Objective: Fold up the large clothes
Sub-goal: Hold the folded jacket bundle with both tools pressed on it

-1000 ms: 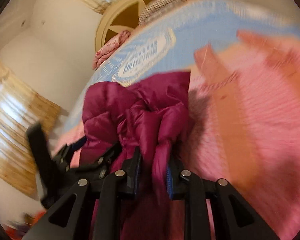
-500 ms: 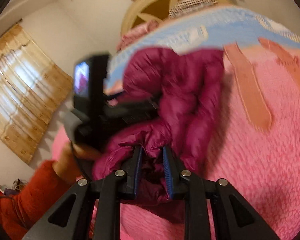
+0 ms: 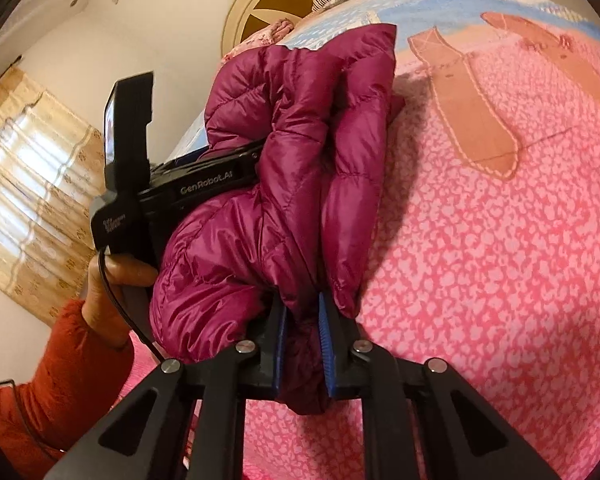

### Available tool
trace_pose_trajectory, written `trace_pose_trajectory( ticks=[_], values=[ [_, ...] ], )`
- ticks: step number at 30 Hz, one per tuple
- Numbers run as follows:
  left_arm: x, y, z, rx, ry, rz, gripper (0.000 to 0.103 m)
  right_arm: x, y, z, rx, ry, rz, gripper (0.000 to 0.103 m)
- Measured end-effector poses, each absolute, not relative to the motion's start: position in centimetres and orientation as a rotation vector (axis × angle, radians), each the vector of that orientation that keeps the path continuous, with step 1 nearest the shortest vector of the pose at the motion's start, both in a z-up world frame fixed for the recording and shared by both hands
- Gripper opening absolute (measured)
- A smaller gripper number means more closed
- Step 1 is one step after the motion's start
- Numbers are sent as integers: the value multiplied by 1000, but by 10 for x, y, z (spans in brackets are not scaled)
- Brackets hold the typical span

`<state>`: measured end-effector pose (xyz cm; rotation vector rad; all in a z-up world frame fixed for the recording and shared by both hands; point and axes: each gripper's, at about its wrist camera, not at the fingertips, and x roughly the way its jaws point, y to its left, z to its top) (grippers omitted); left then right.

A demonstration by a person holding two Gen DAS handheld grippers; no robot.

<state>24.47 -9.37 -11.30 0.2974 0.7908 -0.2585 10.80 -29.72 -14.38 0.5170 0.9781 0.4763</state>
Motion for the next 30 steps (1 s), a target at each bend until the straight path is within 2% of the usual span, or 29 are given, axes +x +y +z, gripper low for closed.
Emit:
trace_pose_trajectory(
  ticks=[16,30],
  values=[
    [241,-93,-114,301,781,-251,103,108,-305,-150,564,965,480,12],
    [241,-92,-114,299,780,-252,103,106,-285,-140,492,956,443,12]
  ],
)
